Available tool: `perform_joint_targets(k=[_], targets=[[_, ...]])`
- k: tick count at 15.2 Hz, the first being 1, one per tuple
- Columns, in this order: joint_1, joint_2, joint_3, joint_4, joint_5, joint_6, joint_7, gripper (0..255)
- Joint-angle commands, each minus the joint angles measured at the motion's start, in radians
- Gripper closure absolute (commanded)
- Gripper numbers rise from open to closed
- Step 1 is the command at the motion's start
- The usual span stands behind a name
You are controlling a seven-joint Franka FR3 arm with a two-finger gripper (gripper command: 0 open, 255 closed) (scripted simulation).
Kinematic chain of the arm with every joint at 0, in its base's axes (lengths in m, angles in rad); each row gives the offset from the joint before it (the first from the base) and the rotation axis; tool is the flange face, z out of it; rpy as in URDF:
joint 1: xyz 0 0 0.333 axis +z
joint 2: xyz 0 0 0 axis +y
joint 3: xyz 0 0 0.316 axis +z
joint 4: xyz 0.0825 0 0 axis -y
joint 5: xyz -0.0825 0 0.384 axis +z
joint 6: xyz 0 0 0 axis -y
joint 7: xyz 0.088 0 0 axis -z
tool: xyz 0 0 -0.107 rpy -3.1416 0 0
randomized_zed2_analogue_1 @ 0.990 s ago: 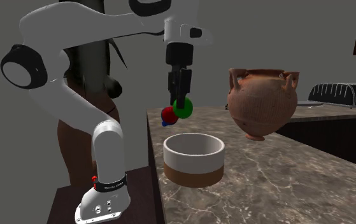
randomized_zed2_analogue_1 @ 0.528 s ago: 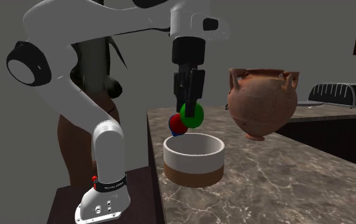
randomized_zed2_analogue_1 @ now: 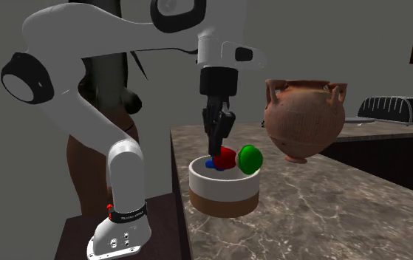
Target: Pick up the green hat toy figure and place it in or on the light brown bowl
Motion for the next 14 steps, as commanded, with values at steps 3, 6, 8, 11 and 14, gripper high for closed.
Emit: perform_joint_targets(k=[3, 6, 8, 11, 14], targets=[[-0.002, -0.006, -0.007, -0.027, -0.005, 0.021, 0.005, 255], [0.020, 0.058, -0.031, 0.028, 0.059, 0.052, 0.091, 0], [0.043, 0.123, -0.061, 0.088, 0.125, 0.082, 0.169, 0], [0.069, 0.197, -0.101, 0.158, 0.198, 0.113, 0.246, 0], [0.064, 0.187, -0.105, 0.112, 0.189, 0.151, 0.252, 0]])
